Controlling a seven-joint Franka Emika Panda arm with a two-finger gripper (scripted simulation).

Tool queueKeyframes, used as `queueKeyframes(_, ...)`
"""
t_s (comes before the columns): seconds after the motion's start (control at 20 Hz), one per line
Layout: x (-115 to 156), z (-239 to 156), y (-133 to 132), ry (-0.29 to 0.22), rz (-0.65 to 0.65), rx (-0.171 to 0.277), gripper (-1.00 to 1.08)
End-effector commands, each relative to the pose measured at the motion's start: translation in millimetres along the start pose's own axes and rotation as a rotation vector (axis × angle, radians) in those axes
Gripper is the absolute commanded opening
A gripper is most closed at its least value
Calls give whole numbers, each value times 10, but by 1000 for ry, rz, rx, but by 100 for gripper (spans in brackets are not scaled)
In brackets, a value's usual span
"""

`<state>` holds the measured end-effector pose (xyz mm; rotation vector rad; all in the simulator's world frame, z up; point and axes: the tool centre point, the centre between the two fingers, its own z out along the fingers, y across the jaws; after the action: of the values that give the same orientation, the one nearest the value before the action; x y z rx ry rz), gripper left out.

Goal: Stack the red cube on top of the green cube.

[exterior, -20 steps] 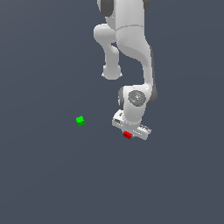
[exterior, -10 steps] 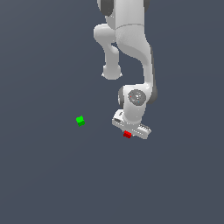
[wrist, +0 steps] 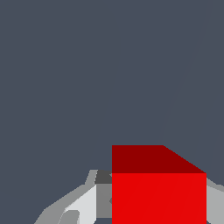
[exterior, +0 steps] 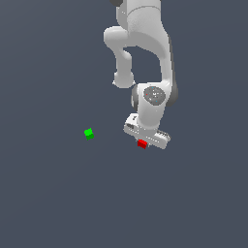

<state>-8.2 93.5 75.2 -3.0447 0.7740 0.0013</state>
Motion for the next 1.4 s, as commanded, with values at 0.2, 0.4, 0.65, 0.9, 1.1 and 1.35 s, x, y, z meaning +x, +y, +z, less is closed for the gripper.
queueKeyframes(0.2, 3, -363, -1, 1, 0, 1, -100)
queueKeyframes(0.4, 8, -445, -4, 1, 0, 1, -100)
queueKeyframes(0.65, 16, -426, 27, 2, 0, 1, -100)
queueKeyframes(0.9, 52, -388, 227, 2, 0, 1, -100)
queueKeyframes(1.1, 107, -333, 520, 2, 0, 1, -100)
queueKeyframes(1.35, 204, -237, 1029, 2, 0, 1, -100)
